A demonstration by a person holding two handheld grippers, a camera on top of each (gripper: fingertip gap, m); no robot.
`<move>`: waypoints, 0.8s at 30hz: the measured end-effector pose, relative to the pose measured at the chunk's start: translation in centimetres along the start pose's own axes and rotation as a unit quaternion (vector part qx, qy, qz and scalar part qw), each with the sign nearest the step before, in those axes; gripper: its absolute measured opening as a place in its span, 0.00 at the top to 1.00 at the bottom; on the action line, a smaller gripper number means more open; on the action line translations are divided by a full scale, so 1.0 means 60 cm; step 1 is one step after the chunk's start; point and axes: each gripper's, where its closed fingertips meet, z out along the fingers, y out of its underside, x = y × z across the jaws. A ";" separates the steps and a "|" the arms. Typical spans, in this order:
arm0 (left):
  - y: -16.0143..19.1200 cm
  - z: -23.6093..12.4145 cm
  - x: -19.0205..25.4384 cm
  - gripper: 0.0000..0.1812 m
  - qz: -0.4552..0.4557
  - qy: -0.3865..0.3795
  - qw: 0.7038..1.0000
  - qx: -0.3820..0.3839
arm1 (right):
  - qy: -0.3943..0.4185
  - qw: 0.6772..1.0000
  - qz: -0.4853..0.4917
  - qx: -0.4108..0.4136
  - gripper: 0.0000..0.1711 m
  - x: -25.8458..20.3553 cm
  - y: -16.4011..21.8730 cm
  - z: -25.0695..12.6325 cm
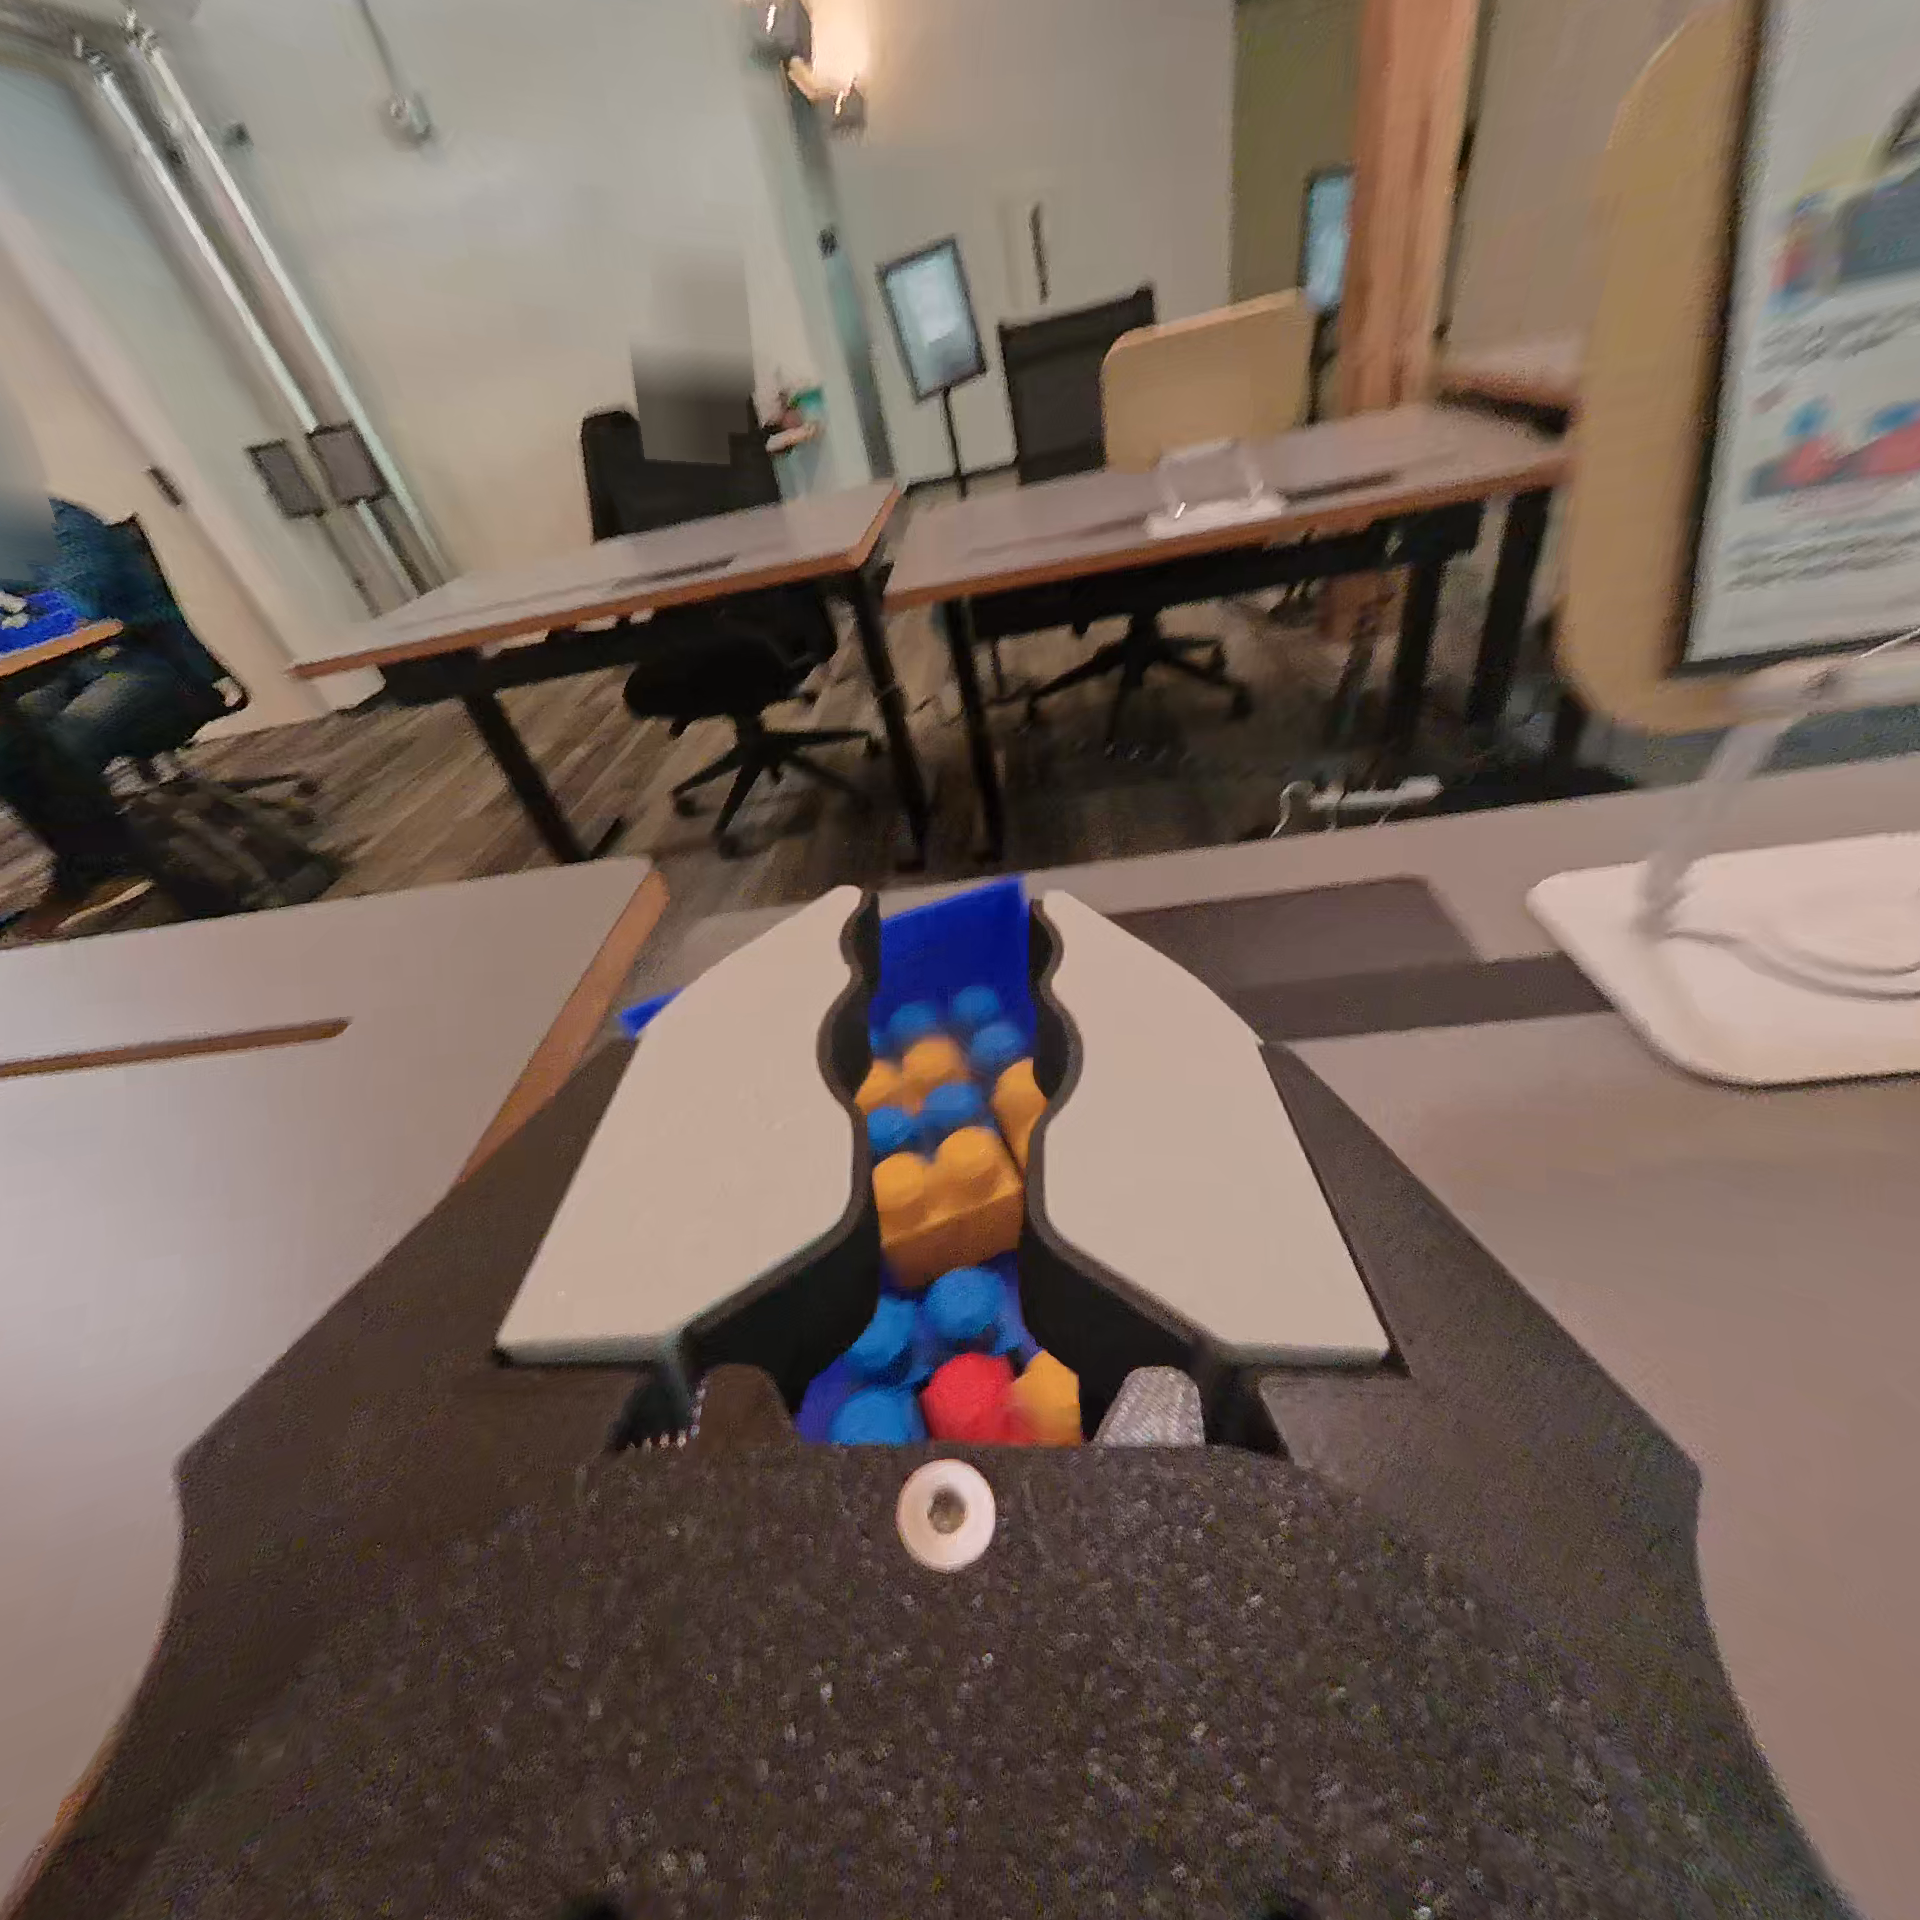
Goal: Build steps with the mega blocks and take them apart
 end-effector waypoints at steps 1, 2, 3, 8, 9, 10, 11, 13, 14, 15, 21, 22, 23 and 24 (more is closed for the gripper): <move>0.016 0.006 -0.017 0.84 0.007 -0.004 1.000 -0.022 | 0.000 1.000 -0.001 0.000 0.91 -0.001 0.000 0.000; 0.033 0.012 -0.029 0.84 0.013 -0.005 0.999 -0.047 | -0.001 1.000 -0.002 -0.001 0.90 -0.001 0.001 0.000; 0.051 0.019 -0.039 0.83 0.020 -0.003 0.997 -0.072 | -0.002 1.000 -0.002 -0.002 0.90 -0.002 0.002 0.001; 0.133 0.054 -0.055 0.82 0.063 0.031 0.977 -0.200 | -0.007 1.000 -0.006 -0.008 0.90 -0.006 0.008 0.003; 0.149 0.060 -0.053 0.82 0.072 0.041 0.970 -0.227 | -0.008 1.000 -0.007 -0.009 0.91 -0.007 0.009 0.004; 0.162 0.066 -0.052 0.81 0.081 0.048 0.964 -0.249 | -0.009 1.000 -0.008 -0.010 0.91 -0.008 0.010 0.004; 0.175 0.071 -0.048 0.82 0.092 0.059 0.957 -0.270 | -0.010 1.000 -0.010 -0.011 0.91 -0.009 0.011 0.005; 0.203 0.081 -0.041 0.82 0.116 0.082 0.938 -0.317 | -0.018 1.000 -0.015 -0.014 0.91 -0.014 0.014 0.007; 0.214 0.088 -0.039 0.82 0.129 0.087 0.931 -0.331 | -0.023 0.999 -0.020 -0.015 0.91 -0.018 0.015 0.007; 0.224 0.095 -0.037 0.81 0.140 0.095 0.923 -0.346 | -0.029 0.999 -0.027 -0.014 0.92 -0.023 0.016 0.008; 0.274 0.138 -0.028 0.79 0.182 0.133 0.884 -0.409 | -0.053 0.997 -0.053 -0.014 0.93 -0.046 0.018 0.010; 0.279 0.144 -0.024 0.78 0.184 0.140 0.880 -0.415 | -0.054 0.997 -0.053 -0.014 0.93 -0.047 0.019 0.010; 0.283 0.150 -0.019 0.78 0.184 0.150 0.876 -0.419 | -0.054 0.997 -0.052 -0.015 0.93 -0.046 0.019 0.010; 0.287 0.154 -0.014 0.78 0.185 0.160 0.872 -0.425 | -0.055 0.997 -0.051 -0.015 0.93 -0.046 0.019 0.010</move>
